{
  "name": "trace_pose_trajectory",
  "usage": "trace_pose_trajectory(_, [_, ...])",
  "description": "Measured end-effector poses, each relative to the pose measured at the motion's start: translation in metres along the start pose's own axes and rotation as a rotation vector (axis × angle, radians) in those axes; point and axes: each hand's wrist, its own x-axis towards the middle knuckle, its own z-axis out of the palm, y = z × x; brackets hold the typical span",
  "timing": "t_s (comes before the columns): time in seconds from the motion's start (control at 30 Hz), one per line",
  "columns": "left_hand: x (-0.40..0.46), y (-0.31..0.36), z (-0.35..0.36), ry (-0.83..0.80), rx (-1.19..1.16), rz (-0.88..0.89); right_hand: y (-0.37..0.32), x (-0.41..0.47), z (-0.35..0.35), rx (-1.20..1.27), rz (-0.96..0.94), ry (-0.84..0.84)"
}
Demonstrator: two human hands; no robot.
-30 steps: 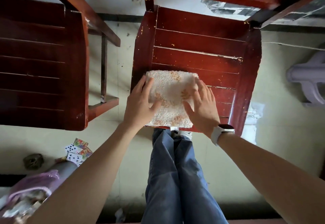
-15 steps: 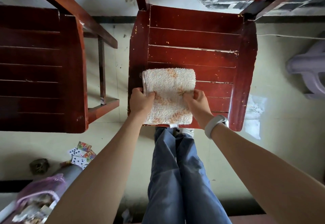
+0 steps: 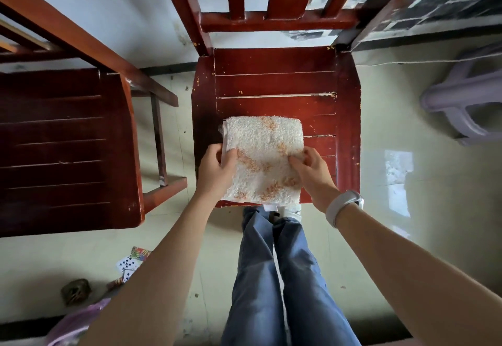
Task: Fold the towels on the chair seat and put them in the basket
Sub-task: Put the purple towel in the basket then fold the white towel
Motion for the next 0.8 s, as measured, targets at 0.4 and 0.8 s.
trace_pose_trajectory(0.4, [-0.111,0.206,0.079,-0.158,0.088,0.356,-0.061,-0.136,-0.184,0.288,-0.211,0.324])
trace_pose_trajectory(0.8, [-0.319,0.380,0.327,-0.404,0.205,0.721,-0.004,-0.287,-0.478,0.430,-0.442,0.779])
